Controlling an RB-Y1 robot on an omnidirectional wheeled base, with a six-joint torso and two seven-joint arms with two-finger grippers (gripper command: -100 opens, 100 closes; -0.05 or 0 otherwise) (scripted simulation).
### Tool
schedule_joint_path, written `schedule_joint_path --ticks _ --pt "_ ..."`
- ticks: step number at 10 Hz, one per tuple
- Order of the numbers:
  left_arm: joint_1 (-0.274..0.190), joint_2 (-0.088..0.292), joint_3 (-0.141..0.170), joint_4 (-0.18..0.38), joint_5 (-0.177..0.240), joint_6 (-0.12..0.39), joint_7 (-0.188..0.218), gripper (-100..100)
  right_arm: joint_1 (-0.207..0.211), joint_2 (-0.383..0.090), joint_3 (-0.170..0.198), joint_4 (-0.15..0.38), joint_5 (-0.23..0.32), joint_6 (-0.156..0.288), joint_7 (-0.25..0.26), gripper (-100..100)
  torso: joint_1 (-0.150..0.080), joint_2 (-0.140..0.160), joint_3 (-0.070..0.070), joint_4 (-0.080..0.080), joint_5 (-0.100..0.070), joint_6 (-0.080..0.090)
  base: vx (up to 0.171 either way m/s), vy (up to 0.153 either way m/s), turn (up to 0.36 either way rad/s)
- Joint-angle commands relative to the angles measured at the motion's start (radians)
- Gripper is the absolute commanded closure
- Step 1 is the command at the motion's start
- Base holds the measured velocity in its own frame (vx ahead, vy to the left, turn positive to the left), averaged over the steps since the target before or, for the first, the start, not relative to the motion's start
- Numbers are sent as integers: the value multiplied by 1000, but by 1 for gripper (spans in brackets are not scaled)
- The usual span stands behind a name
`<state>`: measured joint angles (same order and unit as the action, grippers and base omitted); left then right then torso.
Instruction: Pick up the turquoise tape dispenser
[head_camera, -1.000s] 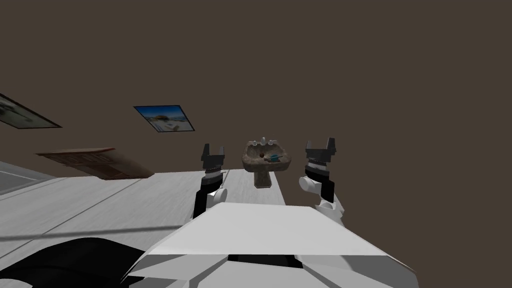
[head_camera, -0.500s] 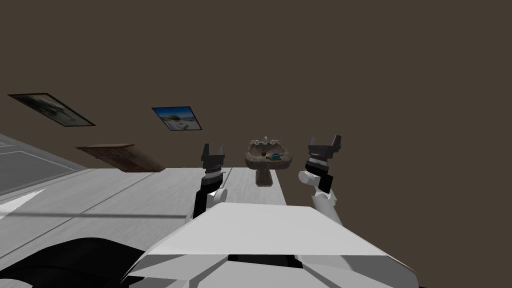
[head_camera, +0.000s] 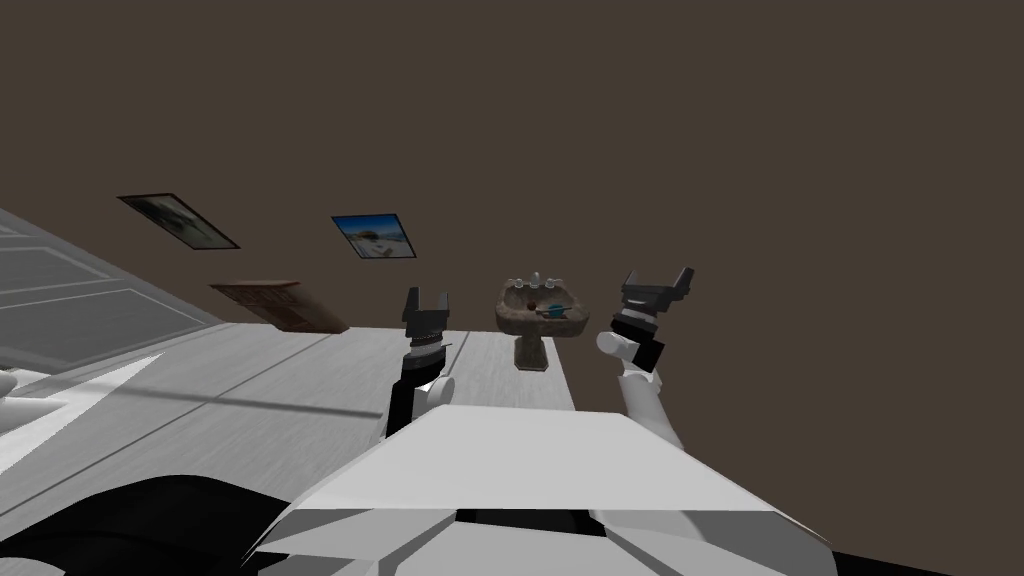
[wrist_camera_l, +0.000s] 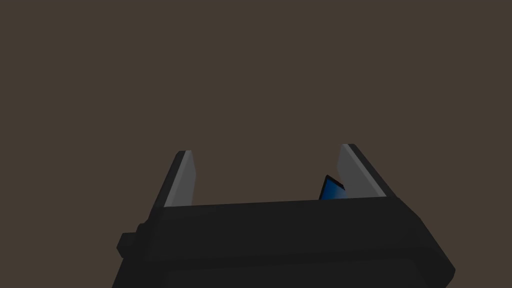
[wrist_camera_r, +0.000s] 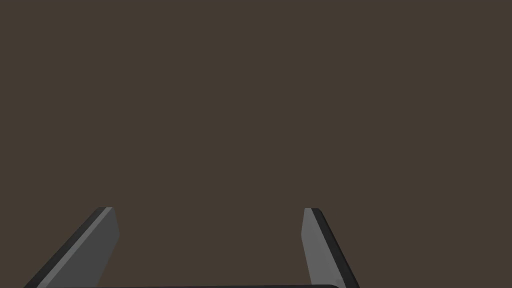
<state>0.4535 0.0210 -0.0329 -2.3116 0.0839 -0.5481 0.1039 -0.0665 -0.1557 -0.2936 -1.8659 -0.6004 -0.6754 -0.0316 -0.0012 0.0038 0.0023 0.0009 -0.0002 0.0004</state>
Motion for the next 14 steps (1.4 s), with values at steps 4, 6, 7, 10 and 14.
schedule_joint_path --ticks 4,6,7,10,14 --pt "0 0 0 0 0 0 0 0 -88 -3 -37 59 -108 -9 4 -100 0 0 0 0 0 0 -54 1 57" --pt "0 0 0 0 0 0 0 0 -156 -5 -67 113 -176 -22 7 -100 0 0 0 0 0 0 -73 -2 119" --pt "0 0 0 0 0 0 0 0 -156 -5 -67 113 -189 -22 7 -100 0 0 0 0 0 0 -32 3 -7" --pt "0 0 0 0 0 0 0 0 -224 -6 -97 168 -272 -35 10 -100 0 -1 0 0 0 0 -52 3 73" --pt "0 0 0 0 0 0 0 0 -336 -6 -156 264 -393 -64 17 -100 -1 -2 -1 0 0 1 -60 -2 85"
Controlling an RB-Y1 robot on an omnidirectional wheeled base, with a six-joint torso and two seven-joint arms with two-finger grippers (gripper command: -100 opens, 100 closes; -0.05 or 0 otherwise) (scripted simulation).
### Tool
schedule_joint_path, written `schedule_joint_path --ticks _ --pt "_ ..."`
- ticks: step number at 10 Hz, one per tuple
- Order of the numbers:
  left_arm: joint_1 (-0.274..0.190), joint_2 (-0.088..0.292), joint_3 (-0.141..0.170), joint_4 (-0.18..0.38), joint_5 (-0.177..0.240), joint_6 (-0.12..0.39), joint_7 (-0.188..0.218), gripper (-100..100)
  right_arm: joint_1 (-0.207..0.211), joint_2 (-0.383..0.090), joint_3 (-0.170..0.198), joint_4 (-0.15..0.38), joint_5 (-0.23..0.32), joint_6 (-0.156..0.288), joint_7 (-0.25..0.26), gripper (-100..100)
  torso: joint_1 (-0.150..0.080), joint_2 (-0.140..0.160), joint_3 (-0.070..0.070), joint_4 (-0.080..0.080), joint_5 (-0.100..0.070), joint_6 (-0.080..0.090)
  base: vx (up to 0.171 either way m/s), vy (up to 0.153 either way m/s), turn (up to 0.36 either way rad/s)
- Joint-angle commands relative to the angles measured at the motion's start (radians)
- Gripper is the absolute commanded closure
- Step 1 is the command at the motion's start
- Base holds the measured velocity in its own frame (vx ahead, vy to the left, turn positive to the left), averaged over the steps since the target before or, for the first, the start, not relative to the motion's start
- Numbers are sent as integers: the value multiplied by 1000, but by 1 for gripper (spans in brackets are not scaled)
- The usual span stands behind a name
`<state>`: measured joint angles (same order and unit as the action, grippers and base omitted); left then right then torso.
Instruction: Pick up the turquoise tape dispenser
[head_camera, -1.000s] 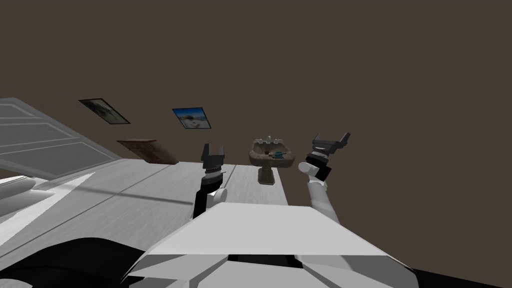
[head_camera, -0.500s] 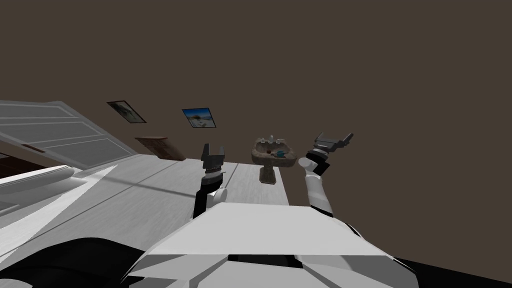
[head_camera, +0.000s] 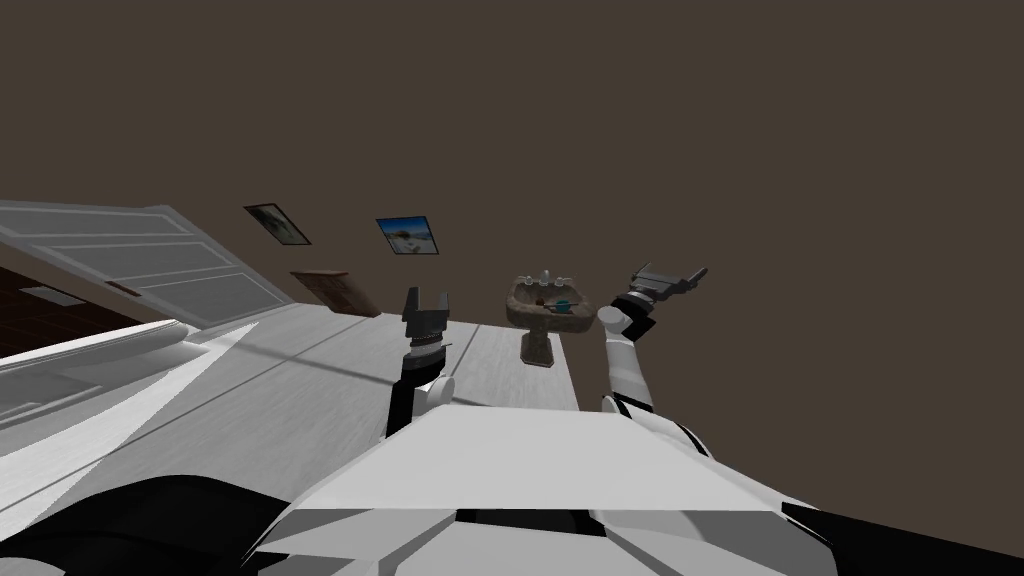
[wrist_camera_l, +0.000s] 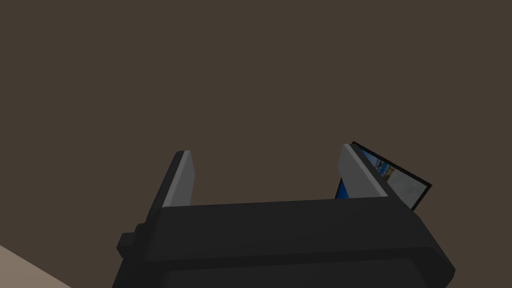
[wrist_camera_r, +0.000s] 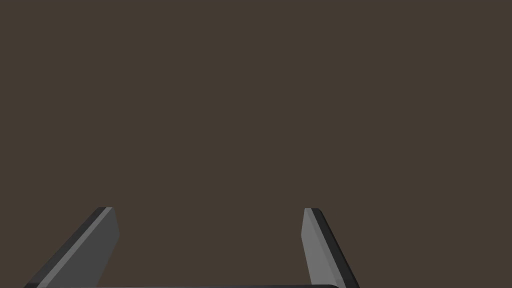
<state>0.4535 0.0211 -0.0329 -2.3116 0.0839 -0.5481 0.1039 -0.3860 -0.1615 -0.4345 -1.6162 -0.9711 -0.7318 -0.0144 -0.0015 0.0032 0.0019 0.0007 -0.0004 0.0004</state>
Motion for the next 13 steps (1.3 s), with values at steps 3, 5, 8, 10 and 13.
schedule_joint_path --ticks 3,5,8,10,13 --pt "0 0 0 0 0 0 0 0 -86 0 -43 84 -105 -24 4 -100 0 -2 -1 0 0 1 -43 -4 62" --pt "0 0 0 0 0 0 0 0 -107 0 -43 96 -156 -24 4 -100 0 -1 0 0 0 1 -44 -9 48" --pt "0 0 0 0 0 0 0 0 -173 1 -71 158 -242 -41 8 -100 0 -1 0 0 0 1 -43 -4 55" --pt "0 0 0 0 0 0 0 0 -237 1 -98 220 -306 -59 12 -100 -1 -1 0 0 0 0 -48 -15 78" --pt "0 0 0 0 0 0 0 0 -299 1 -123 285 -391 -77 17 -100 -1 -1 -1 0 0 0 -33 -13 45"
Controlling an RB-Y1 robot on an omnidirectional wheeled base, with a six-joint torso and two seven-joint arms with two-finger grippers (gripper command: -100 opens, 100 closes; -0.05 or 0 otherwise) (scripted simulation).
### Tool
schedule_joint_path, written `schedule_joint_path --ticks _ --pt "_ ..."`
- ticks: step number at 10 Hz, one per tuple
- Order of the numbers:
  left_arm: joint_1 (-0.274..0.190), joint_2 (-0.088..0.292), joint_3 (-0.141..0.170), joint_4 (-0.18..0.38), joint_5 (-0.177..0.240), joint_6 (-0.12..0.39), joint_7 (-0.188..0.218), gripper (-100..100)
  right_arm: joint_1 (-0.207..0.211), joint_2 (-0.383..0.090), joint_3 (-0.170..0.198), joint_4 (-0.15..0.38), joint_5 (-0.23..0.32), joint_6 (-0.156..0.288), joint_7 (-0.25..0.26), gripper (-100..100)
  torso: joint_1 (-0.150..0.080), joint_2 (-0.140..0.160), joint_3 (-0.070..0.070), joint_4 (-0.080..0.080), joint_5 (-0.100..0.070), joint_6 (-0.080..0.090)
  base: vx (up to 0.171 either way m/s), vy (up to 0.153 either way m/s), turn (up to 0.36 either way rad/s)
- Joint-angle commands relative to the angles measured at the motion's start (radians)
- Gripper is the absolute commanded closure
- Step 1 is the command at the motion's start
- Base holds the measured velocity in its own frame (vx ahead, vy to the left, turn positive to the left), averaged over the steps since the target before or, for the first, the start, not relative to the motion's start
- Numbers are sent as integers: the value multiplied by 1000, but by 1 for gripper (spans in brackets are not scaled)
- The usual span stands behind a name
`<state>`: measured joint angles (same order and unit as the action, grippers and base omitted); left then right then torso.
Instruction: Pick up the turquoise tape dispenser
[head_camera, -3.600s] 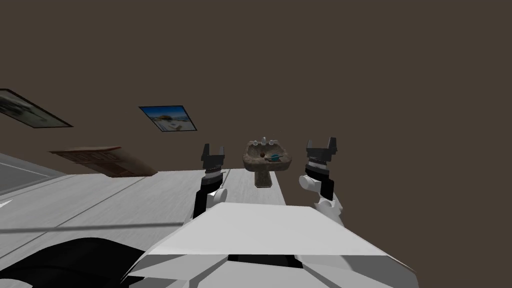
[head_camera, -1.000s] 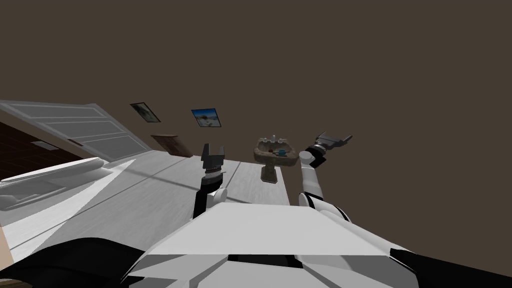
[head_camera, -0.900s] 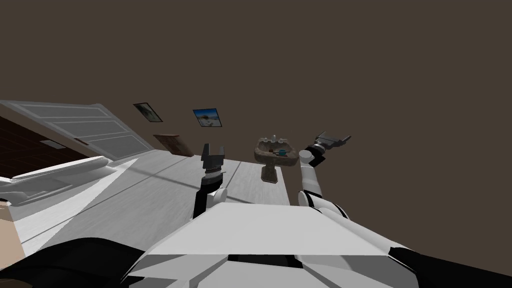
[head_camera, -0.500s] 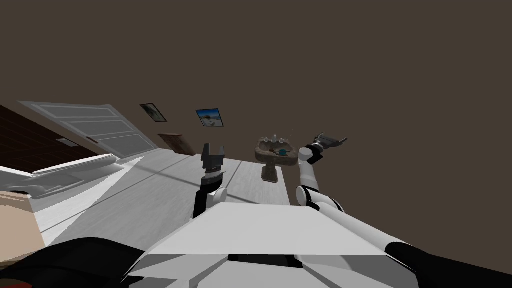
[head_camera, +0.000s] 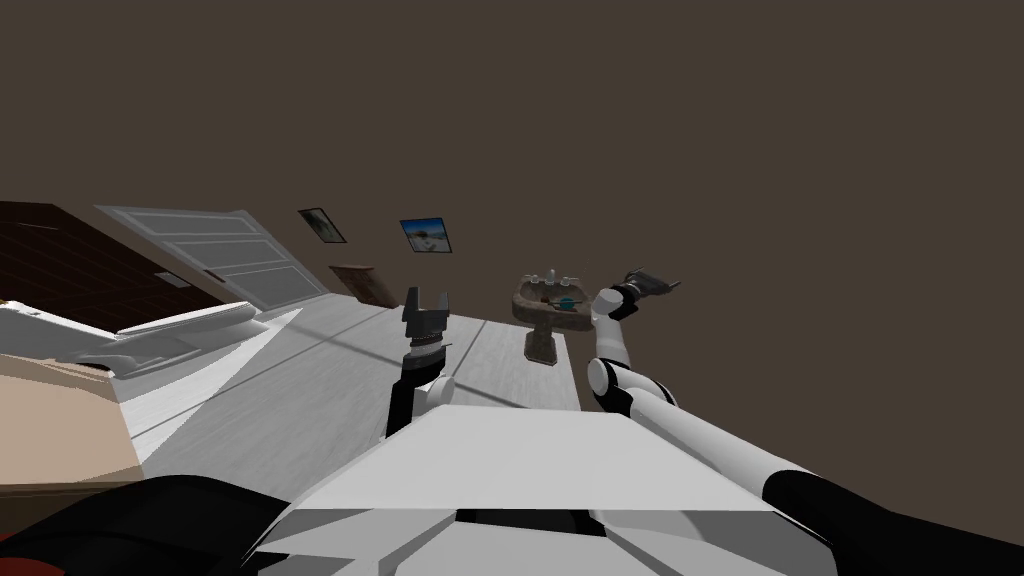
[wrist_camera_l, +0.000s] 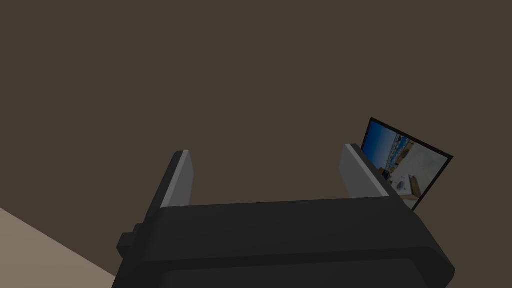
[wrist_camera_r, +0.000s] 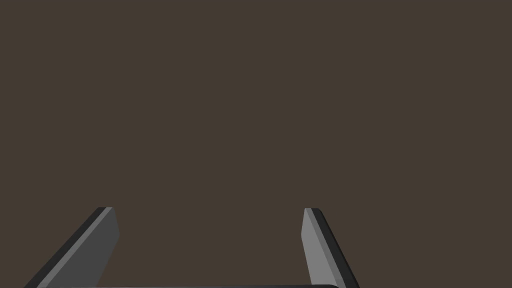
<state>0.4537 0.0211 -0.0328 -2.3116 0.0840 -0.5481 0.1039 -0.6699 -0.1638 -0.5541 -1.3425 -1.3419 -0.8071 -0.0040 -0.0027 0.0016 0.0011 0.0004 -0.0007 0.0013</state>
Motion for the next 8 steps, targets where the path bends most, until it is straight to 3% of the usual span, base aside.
schedule_joint_path --ticks 1,2,4,5,7,8 --pt "0 0 0 0 0 0 0 0 -15 4 -4 11 -42 -2 7 -100 0 0 0 0 0 0 -18 -12 -3" --pt "0 0 0 0 0 0 0 0 -62 4 -28 61 -76 -21 12 -100 0 -1 0 0 0 0 -28 -15 82" --pt "0 0 0 0 0 0 0 0 -75 4 -28 75 -126 -21 12 -100 0 0 0 0 0 0 -28 -15 18" --pt "0 0 0 0 0 0 0 0 -117 4 -52 114 -163 -41 17 -100 0 -1 0 0 0 0 -34 -22 60" --pt "0 0 0 0 0 0 0 0 -133 4 -52 140 -209 -41 17 -100 0 0 0 0 0 0 -21 -18 20" --pt "0 0 0 0 0 0 0 0 -180 5 -74 182 -248 -61 22 -100 0 -1 -1 0 0 0 -21 -28 35"
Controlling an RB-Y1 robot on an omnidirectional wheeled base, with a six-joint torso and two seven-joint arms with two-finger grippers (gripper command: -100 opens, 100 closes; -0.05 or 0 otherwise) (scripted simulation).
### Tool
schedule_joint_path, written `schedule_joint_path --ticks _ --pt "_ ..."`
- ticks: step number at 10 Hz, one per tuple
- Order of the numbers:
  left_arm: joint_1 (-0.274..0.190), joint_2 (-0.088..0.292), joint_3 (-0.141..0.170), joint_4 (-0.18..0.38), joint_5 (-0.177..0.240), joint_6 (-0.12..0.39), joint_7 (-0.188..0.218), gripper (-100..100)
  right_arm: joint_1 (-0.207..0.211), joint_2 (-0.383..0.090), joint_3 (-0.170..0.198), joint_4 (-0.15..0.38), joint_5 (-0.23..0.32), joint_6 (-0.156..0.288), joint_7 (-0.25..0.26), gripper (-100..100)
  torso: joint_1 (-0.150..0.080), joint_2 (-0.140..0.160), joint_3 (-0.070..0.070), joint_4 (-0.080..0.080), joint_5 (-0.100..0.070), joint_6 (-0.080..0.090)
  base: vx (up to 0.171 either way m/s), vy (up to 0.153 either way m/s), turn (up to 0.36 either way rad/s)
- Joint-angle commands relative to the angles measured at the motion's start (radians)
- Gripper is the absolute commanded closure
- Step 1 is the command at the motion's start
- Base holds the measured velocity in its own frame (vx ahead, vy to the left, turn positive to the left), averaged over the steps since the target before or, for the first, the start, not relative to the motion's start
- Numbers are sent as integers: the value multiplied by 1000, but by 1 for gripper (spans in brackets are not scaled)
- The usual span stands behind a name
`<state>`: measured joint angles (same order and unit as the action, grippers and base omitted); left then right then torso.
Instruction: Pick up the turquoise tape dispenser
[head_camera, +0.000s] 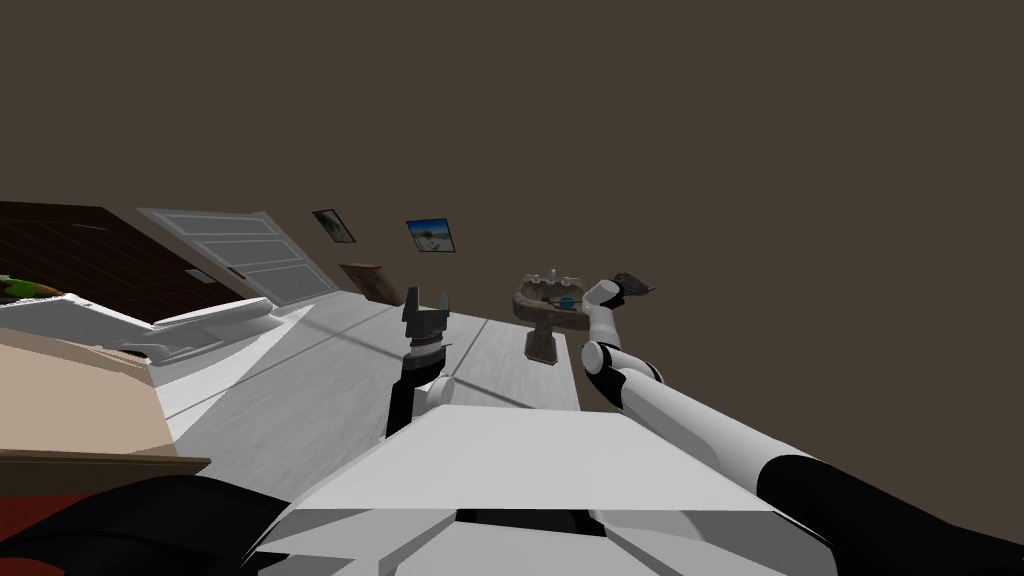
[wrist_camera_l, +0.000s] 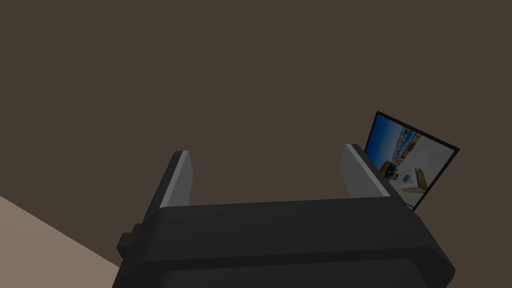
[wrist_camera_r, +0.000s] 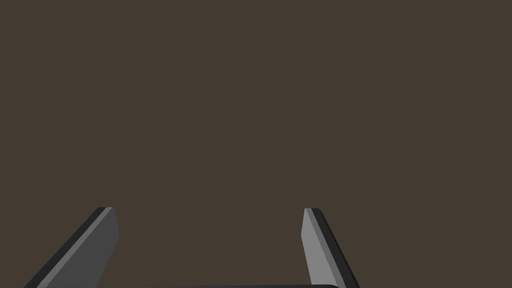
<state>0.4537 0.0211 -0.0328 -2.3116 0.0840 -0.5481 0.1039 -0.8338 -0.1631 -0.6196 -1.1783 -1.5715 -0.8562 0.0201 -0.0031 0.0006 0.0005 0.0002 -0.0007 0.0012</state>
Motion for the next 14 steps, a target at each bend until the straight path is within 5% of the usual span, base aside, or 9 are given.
schedule_joint_path --ticks 1,2,3,5,6,8,9,13,14 --pt "0 0 0 0 0 0 0 0 -24 4 -8 40 -50 -12 -2 -100 0 0 0 0 0 0 -23 -33 41" --pt "0 0 0 0 0 0 0 0 -24 4 -8 40 -61 -12 -2 -100 0 0 0 0 0 0 -10 -16 8" --pt "0 0 0 0 0 0 0 0 -74 5 -29 94 -98 -32 4 -100 0 0 0 0 0 1 -12 -34 30" --pt "0 0 0 0 0 0 0 0 -77 5 -29 104 -141 -32 4 -100 -1 -1 0 0 0 0 -11 -26 14" --pt "0 0 0 0 0 0 0 0 -128 6 -49 164 -175 -53 10 -100 0 0 0 0 0 1 -17 -32 25" --pt "0 0 0 0 0 0 0 0 -128 6 -49 167 -219 -53 10 -100 -1 0 0 0 0 0 -8 -28 11" --pt "0 0 0 0 0 0 0 0 -175 8 -67 217 -259 -74 15 -100 0 -1 0 0 0 1 -7 -36 8" --pt "0 0 0 0 0 0 0 0 -220 10 -84 290 -368 -94 21 -100 -2 -2 -1 -1 -1 1 0 -44 10" --pt "0 0 0 0 0 0 0 0 -262 14 -100 324 -407 -114 26 -100 0 -1 -1 0 0 1 -6 -35 -1"
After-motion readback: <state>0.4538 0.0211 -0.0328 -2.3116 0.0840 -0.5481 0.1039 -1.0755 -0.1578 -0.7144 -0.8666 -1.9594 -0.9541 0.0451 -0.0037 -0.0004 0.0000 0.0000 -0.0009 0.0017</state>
